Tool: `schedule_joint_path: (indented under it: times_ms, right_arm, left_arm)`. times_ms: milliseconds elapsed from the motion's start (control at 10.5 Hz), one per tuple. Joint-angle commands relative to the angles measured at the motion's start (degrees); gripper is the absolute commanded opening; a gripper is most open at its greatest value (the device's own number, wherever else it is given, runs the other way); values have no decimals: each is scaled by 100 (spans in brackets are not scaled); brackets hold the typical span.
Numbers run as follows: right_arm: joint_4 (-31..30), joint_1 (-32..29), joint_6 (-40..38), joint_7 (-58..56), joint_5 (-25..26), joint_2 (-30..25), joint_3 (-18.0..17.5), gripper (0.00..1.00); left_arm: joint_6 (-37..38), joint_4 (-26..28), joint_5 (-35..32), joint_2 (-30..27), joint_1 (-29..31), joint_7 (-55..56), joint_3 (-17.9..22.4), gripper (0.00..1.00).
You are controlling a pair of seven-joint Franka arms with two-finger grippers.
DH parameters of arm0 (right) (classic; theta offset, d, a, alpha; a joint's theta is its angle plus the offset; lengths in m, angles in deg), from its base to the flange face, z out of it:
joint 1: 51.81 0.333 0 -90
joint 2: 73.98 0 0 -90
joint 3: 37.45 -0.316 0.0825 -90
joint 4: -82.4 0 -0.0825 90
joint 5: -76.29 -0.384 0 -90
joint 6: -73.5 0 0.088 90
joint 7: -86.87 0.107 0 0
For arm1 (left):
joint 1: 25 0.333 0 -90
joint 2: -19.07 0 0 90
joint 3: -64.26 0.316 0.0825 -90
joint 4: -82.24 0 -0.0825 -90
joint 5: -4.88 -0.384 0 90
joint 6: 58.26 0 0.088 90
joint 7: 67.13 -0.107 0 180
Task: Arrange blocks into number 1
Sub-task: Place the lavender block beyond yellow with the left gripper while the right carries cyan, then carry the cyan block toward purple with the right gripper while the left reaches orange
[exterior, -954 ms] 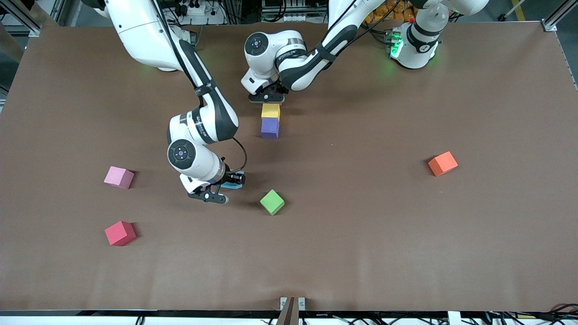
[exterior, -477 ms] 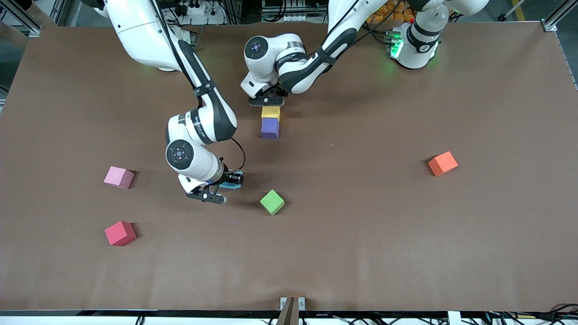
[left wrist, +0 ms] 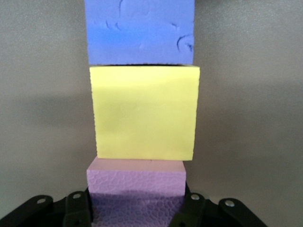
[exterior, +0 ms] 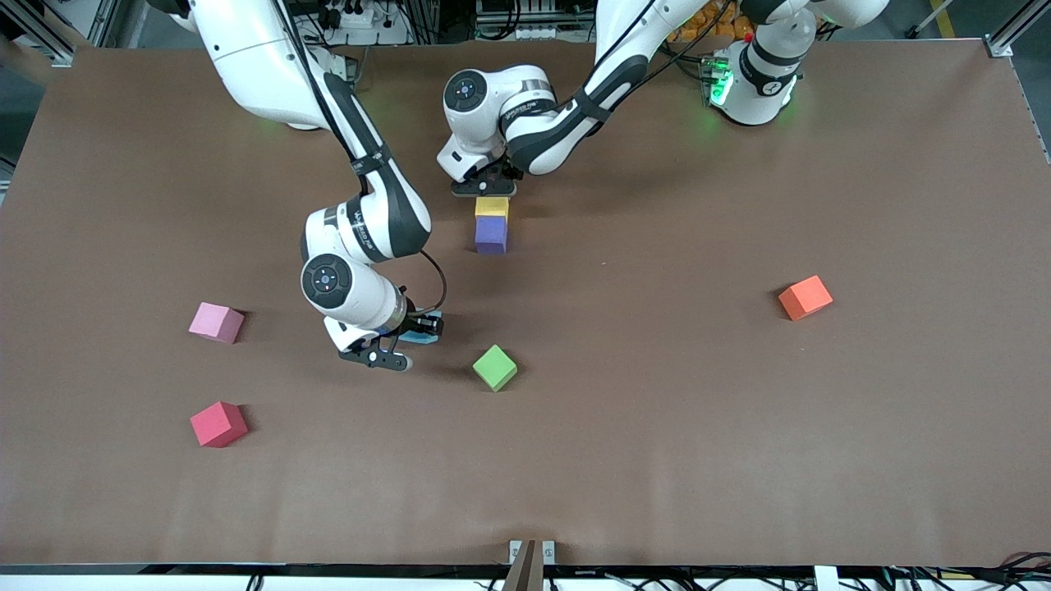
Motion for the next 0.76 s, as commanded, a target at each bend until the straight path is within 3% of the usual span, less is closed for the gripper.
schedule_joint_path:
  times_ms: [0,95,191,668]
  right_arm:
    - [-225,-40,-2,-108,-114,-242,-1,55]
    - [-234,-58,-20,-196,-105,-251,7,55]
    - [-234,-75,-20,-266,-105,-251,16,55]
    - [-471,-137,50,-742,-96,-313,131,55]
  left_arm:
    - [-10,-111,-191,66,-28,-97,63,34]
    - [-10,-111,-191,66,-63,-194,133,86]
    - [-19,-111,-191,66,-89,-117,151,100]
    - [60,-164,-200,-152,-186,208,160,100]
